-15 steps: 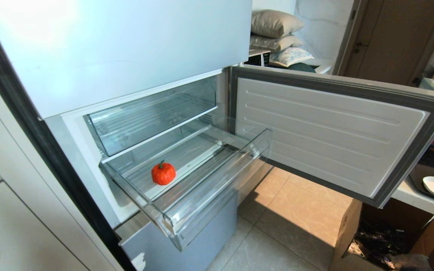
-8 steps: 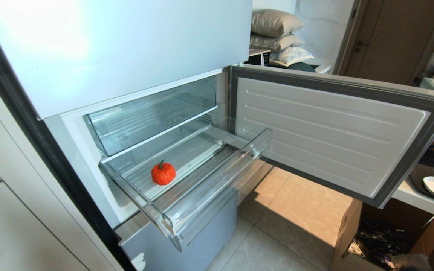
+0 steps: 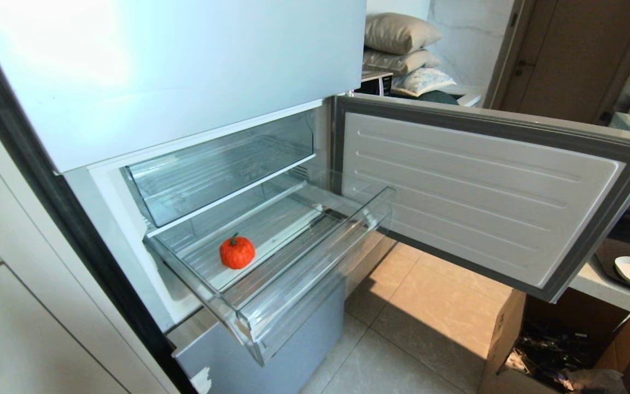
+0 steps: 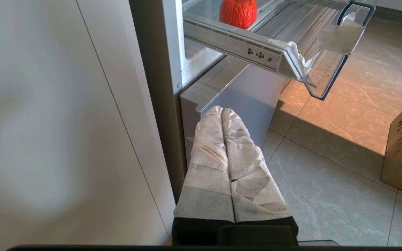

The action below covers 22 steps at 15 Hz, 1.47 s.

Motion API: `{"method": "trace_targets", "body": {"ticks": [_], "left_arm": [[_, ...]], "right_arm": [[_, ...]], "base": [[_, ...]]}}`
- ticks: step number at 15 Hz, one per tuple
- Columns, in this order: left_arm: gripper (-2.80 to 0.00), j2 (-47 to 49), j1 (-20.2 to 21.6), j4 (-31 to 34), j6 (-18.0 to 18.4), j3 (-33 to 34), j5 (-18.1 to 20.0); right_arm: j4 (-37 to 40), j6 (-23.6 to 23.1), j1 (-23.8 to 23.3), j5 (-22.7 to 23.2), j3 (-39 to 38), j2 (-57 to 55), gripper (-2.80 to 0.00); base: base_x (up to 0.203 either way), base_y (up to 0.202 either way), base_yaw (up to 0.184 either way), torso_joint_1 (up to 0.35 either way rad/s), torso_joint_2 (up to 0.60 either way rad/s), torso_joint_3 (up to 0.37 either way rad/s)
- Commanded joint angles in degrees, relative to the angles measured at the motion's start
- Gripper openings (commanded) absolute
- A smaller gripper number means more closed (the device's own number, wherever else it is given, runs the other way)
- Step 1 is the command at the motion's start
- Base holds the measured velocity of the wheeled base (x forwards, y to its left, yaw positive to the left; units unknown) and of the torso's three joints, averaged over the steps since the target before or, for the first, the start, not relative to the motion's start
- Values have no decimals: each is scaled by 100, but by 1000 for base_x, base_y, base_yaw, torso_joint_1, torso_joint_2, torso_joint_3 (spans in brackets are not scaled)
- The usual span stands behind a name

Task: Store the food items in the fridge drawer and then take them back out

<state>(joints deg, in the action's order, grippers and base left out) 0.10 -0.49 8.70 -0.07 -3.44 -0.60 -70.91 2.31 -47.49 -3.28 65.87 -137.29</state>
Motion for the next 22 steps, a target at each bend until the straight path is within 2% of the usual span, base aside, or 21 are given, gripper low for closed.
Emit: {"method": "trace_targets", "body": {"ticks": [1, 4, 14, 22], "left_arm": [[-280, -1, -4, 8, -1, 1, -2], [-280, -1, 5, 8, -1, 1, -2], [-280, -1, 5, 8, -1, 1, -2], [-280, -1, 5, 8, -4, 1, -2]], "right_arm": [[-41, -2, -112, -6, 120, -169, 0], [-46, -165, -245, -1, 301, -343, 0], [-37, -169, -252, -6, 1325, -1104, 0], [-2, -169, -208, -24, 1578, -1248, 0]], "base": [[0, 0, 0, 0, 0, 0], [0, 0, 0, 0, 0, 0], [0, 0, 0, 0, 0, 0], [0, 0, 0, 0, 0, 0]]}}
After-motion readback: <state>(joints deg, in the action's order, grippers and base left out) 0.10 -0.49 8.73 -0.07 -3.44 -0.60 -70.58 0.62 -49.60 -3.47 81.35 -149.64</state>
